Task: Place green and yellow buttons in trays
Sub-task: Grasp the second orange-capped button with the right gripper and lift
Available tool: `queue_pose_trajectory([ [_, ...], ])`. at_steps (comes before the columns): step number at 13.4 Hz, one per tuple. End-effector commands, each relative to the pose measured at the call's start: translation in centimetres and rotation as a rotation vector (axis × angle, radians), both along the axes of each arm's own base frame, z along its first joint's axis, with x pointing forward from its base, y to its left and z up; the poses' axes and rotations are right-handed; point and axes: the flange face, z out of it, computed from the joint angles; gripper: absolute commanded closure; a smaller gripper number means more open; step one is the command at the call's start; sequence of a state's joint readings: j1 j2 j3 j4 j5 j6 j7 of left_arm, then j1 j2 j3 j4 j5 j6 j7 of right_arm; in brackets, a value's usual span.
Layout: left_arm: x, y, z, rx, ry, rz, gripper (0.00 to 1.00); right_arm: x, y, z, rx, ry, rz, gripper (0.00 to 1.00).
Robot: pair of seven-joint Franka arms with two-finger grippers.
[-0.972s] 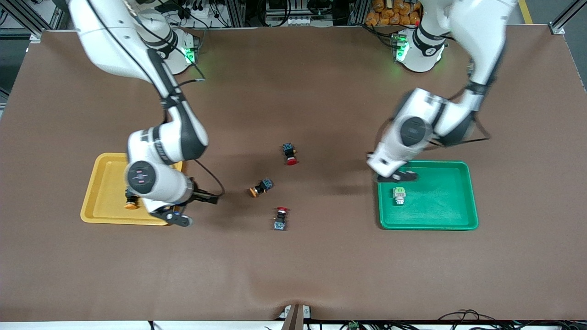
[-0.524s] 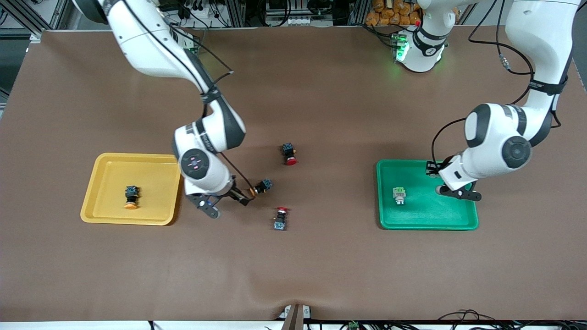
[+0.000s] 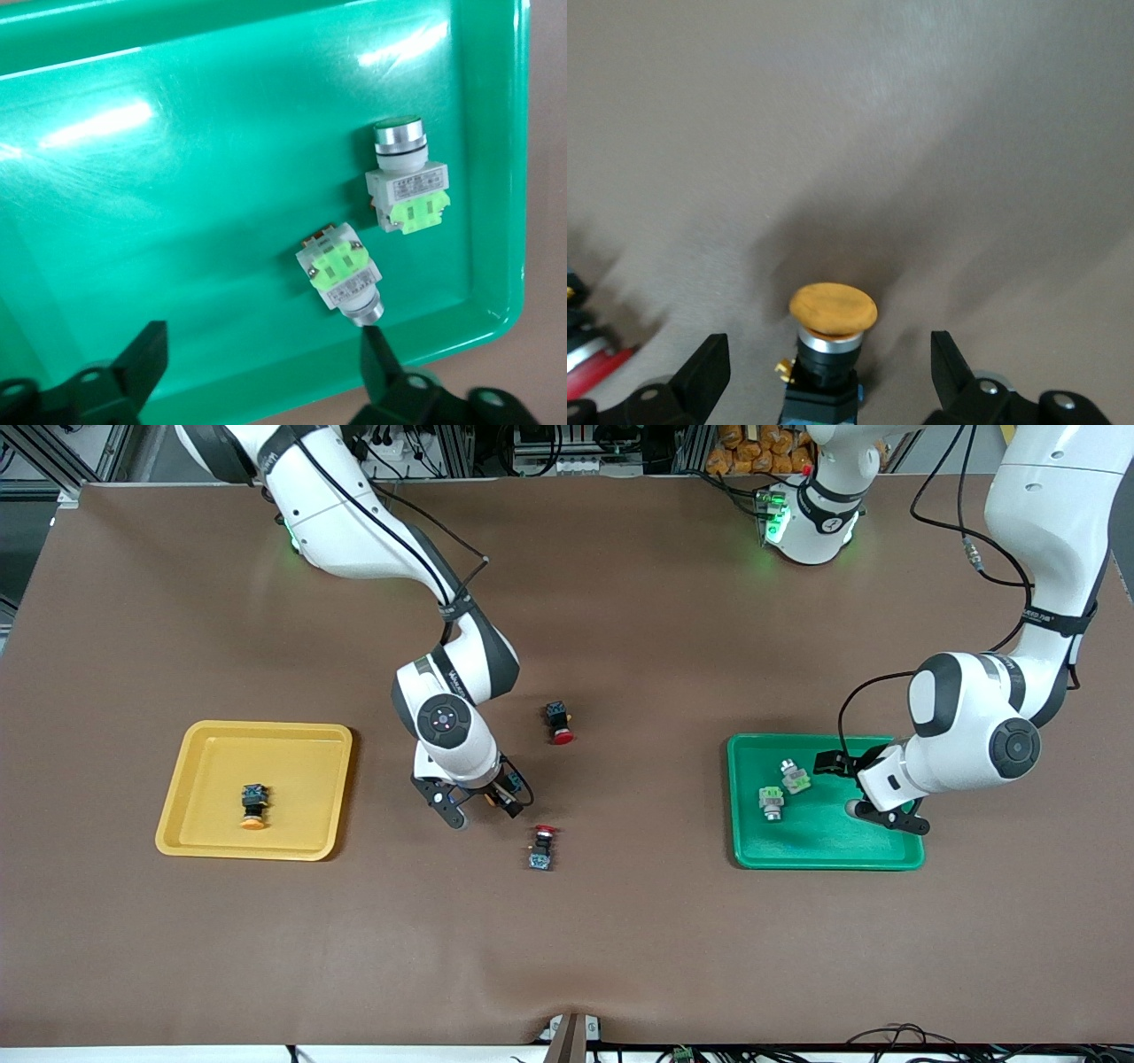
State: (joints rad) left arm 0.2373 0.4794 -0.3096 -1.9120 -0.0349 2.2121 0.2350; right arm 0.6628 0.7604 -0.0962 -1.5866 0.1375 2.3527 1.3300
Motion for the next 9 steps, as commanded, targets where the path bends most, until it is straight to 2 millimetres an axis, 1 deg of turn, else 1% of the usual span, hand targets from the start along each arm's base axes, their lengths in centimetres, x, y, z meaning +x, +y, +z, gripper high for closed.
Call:
queue_pose_trajectory([
  [1, 0.6, 0.1, 2.0, -0.007, -0.027, -0.012, 0.00, -1.2, 2.3, -1.4, -0.016, -0.017, -0.026, 0.00],
  [2, 0.9, 0.0, 3.0, -0.003, -0.045, -0.010, 0.00, -1.3, 2.3, -1.4, -0.025, -0.022, -0.016, 0.00],
  [3, 1.2, 0.1, 4.0, 0.001, -0.060, -0.009, 0.00, -1.2, 2.2, -1.4, -0.038, -0.030, -0.002, 0.40],
  [4, 1.5, 0.2, 5.2, 0.003, -0.080, -0.007, 0.00, -1.3, 2.3, -1.4, -0.048, -0.035, 0.011, 0.71],
  [5, 1.8, 0.3, 6.2, 0.007, -0.089, -0.006, 0.00, -1.4, 2.2, -1.4, -0.051, -0.036, 0.014, 0.76],
  [6, 2.0, 0.3, 7.4, 0.010, -0.095, -0.007, 0.00, -1.3, 2.1, -1.3, -0.053, -0.035, 0.018, 0.76],
  [7, 2.1, 0.1, 8.1, 0.011, -0.090, 0.001, 0.00, -1.0, 1.7, -1.0, -0.054, -0.033, 0.018, 0.76],
  [8, 2.7, 0.1, 9.0, 0.009, -0.105, 0.001, 0.00, -0.2, 0.7, -0.6, -0.055, -0.032, 0.044, 0.76],
  [9, 3.2, 0.1, 9.9, 0.010, -0.117, 0.000, 0.00, 0.5, -0.9, -0.1, -0.069, -0.003, 0.082, 0.76],
])
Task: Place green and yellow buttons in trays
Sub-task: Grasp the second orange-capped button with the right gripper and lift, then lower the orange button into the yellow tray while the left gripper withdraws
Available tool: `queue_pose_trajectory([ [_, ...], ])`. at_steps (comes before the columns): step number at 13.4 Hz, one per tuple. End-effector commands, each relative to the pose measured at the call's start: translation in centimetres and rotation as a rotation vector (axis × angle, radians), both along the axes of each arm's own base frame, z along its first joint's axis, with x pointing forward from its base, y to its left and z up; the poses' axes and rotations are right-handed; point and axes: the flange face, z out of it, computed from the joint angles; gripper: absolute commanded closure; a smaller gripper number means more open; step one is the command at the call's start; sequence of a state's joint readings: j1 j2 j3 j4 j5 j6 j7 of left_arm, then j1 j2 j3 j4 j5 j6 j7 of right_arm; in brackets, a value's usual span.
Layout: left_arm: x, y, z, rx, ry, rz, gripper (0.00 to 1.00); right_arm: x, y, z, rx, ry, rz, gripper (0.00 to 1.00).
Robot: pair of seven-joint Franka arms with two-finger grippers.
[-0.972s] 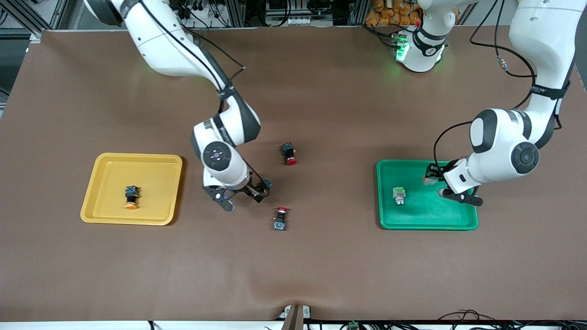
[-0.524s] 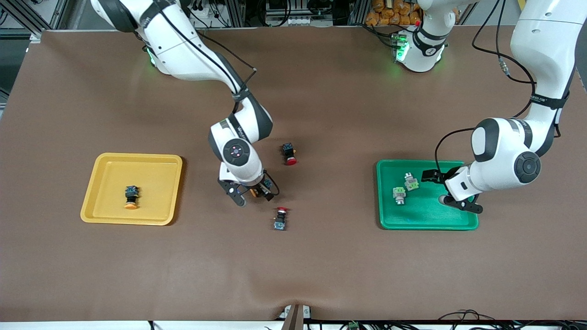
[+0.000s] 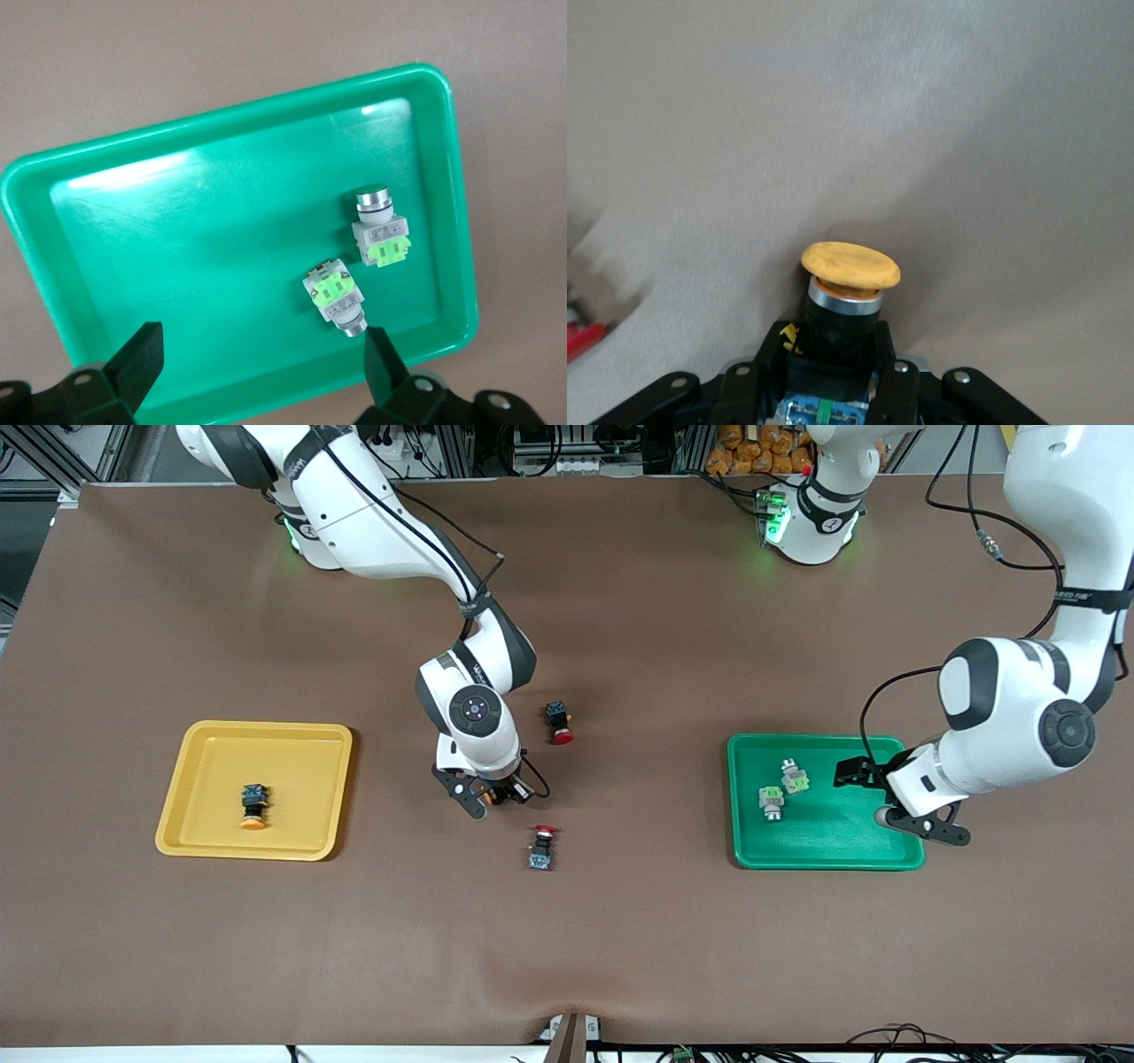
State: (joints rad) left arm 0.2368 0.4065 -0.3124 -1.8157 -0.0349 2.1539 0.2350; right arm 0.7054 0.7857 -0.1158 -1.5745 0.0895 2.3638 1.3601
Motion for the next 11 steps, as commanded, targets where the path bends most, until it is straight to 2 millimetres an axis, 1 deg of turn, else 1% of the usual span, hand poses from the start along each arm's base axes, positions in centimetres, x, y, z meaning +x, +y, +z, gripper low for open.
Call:
queue_pose_trajectory([
  [1, 1.0, -0.1, 3.2, 0.000, -0.017, -0.002, 0.00, 2.1, -4.1, 2.0, -0.041, 0.062, 0.098, 0.76],
  [2, 1.3, -0.7, 4.0, 0.036, -0.024, -0.017, 0.00, 3.1, -6.4, 3.4, -0.046, 0.092, 0.146, 0.75],
  [4, 2.0, -1.0, 6.9, 0.141, -0.055, 0.002, 0.00, 5.3, -11.5, 6.3, -0.034, 0.120, 0.269, 0.75],
  [5, 2.2, -1.2, 8.9, 0.150, -0.052, 0.013, 0.00, 6.3, -14.1, 7.6, -0.026, 0.129, 0.321, 0.75],
  [6, 2.4, -1.8, 10.6, 0.153, -0.044, 0.020, 0.00, 7.0, -16.3, 8.6, -0.020, 0.135, 0.376, 0.75],
  [7, 2.4, -2.3, 11.7, 0.158, -0.032, 0.031, 0.00, 7.9, -19.1, 9.7, -0.010, 0.131, 0.422, 0.74],
  [8, 2.3, -2.9, 12.6, 0.164, -0.026, 0.051, 0.00, 8.7, -22.1, 10.2, -0.001, 0.132, 0.483, 0.74],
  [10, 2.1, -2.7, 14.6, 0.161, -0.011, 0.066, 0.00, 9.8, -28.0, 11.1, 0.016, 0.135, 0.653, 0.73],
  [11, 2.1, -2.7, 15.6, 0.161, -0.021, 0.069, 0.00, 10.1, -31.5, 11.0, 0.026, 0.152, 0.741, 0.73],
])
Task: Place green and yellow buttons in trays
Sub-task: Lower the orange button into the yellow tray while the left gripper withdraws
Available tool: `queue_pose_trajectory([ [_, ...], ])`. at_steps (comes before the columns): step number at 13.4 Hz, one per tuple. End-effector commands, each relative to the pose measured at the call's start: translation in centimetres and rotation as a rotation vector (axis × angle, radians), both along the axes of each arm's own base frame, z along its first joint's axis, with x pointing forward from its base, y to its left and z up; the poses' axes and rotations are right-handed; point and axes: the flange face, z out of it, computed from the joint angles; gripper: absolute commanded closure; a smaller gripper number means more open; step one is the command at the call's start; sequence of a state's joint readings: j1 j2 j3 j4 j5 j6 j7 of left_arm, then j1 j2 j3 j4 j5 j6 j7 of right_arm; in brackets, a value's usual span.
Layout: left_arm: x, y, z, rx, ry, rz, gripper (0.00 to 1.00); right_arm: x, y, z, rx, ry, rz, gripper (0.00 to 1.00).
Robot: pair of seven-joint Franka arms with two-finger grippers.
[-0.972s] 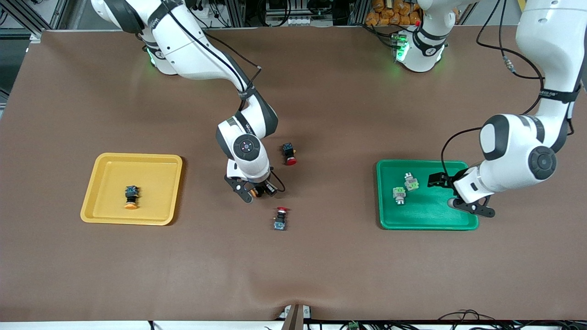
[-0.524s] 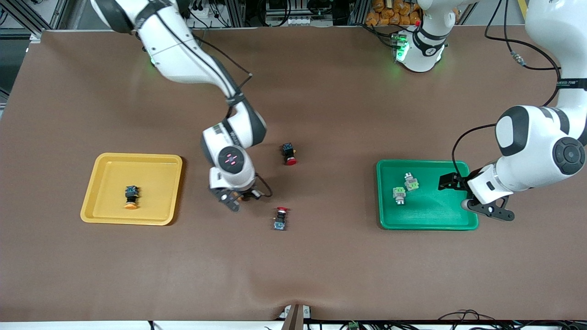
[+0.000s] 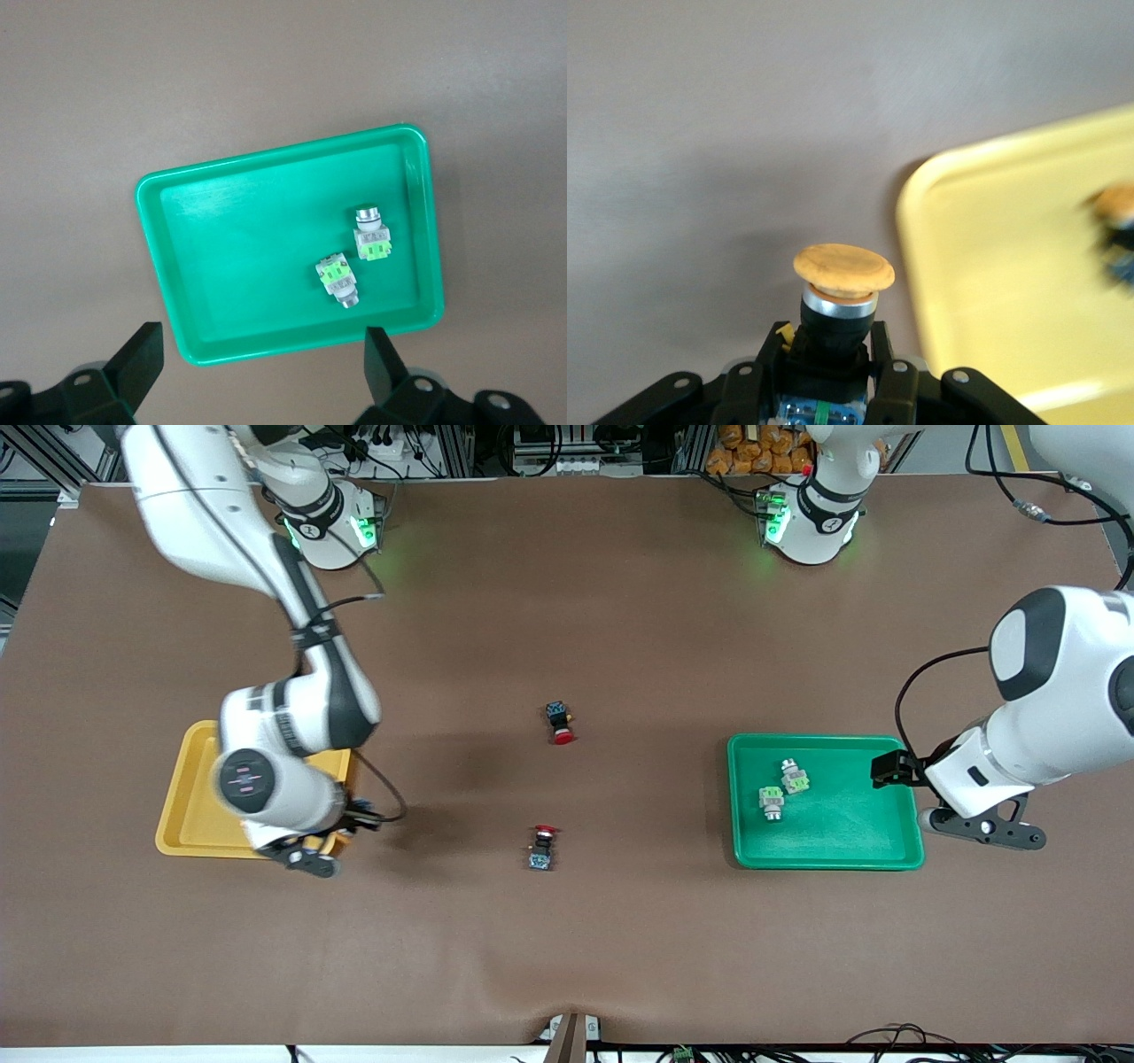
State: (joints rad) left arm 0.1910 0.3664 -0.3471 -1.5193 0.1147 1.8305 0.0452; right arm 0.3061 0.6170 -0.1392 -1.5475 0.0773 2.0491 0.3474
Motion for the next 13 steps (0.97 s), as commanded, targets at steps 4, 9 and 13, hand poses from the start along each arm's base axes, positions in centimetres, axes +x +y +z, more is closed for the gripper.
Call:
queue_pose_trajectory([
  [4, -2.2, -2.7, 7.7, 0.035, -0.056, -0.019, 0.00, -1.1, -15.2, -1.5, 0.092, 0.085, 0.383, 0.67],
  [9, -5.8, -2.4, 15.0, 0.092, -0.094, 0.045, 0.00, -2.4, -18.0, -3.2, 0.139, 0.118, 0.478, 0.67],
  [13, -10.8, -1.7, 19.9, 0.025, -0.057, 0.118, 0.00, -3.0, -15.7, -3.5, 0.226, 0.157, 0.466, 0.32],
])
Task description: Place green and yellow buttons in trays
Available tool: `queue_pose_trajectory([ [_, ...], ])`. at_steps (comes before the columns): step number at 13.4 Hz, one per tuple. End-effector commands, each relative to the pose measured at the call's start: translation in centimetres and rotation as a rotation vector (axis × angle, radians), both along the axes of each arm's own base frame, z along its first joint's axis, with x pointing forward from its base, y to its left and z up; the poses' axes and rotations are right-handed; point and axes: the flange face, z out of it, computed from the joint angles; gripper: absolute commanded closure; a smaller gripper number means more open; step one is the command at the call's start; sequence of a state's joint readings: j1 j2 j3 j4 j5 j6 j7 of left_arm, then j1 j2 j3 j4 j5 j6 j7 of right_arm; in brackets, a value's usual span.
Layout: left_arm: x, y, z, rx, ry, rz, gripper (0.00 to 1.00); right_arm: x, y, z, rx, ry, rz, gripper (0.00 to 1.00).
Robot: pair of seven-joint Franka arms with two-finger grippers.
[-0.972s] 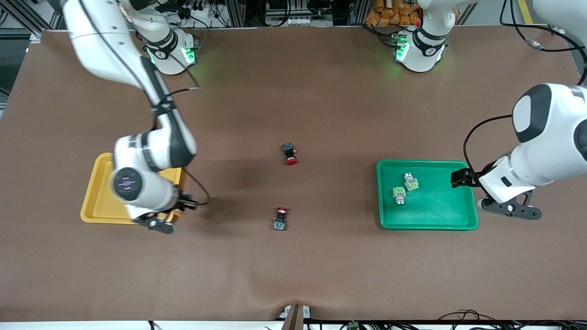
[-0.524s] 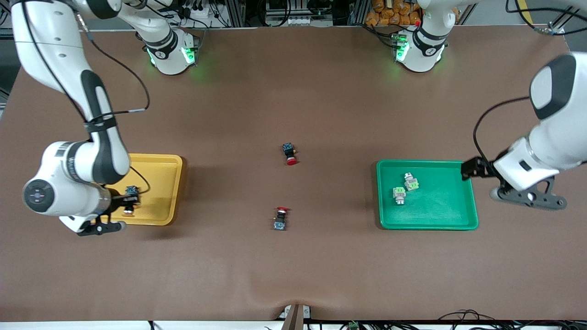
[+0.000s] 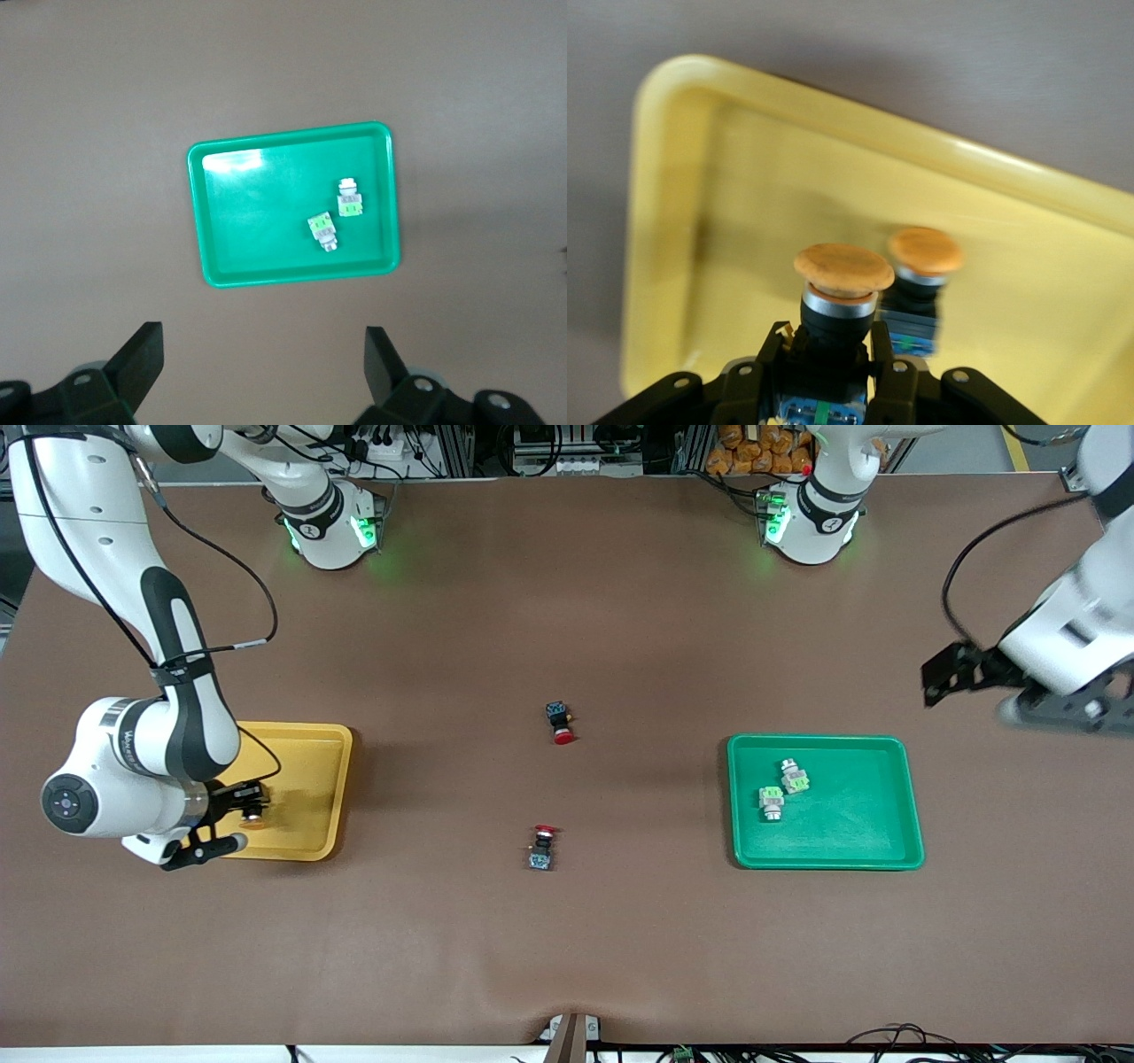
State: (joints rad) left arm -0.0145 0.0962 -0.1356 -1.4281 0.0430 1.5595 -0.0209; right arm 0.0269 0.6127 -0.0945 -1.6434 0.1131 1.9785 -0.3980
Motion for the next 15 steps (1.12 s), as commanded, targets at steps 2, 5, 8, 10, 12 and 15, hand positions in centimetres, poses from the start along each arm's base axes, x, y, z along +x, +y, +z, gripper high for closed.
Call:
queue_pose_trajectory([
  [2, -4.7, 0.5, 3.6, -0.012, 0.027, 0.046, 0.00, -0.9, 1.1, 1.3, 0.042, 0.033, 0.008, 0.00],
  [5, -8.6, 1.4, 4.4, -0.006, 0.018, 0.045, 0.00, -1.8, 1.3, 8.1, 0.053, 0.032, 0.005, 0.00],
  [8, -7.5, 3.7, 5.2, -0.008, -0.006, 0.089, 0.00, -3.8, 1.2, 19.0, 0.025, -0.046, -0.124, 0.00],
  [10, -7.3, 4.4, 5.2, -0.005, -0.007, 0.105, 0.00, -5.5, 2.6, 22.8, 0.002, -0.037, -0.203, 0.00],
  [12, -7.2, 4.6, 5.1, -0.009, -0.007, 0.126, 0.00, -7.3, 2.6, 26.2, -0.019, -0.063, -0.262, 0.00],
  [15, -7.0, 5.0, 4.8, -0.021, 0.001, 0.117, 0.00, -8.8, 2.1, 30.1, -0.027, -0.088, -0.316, 0.00],
])
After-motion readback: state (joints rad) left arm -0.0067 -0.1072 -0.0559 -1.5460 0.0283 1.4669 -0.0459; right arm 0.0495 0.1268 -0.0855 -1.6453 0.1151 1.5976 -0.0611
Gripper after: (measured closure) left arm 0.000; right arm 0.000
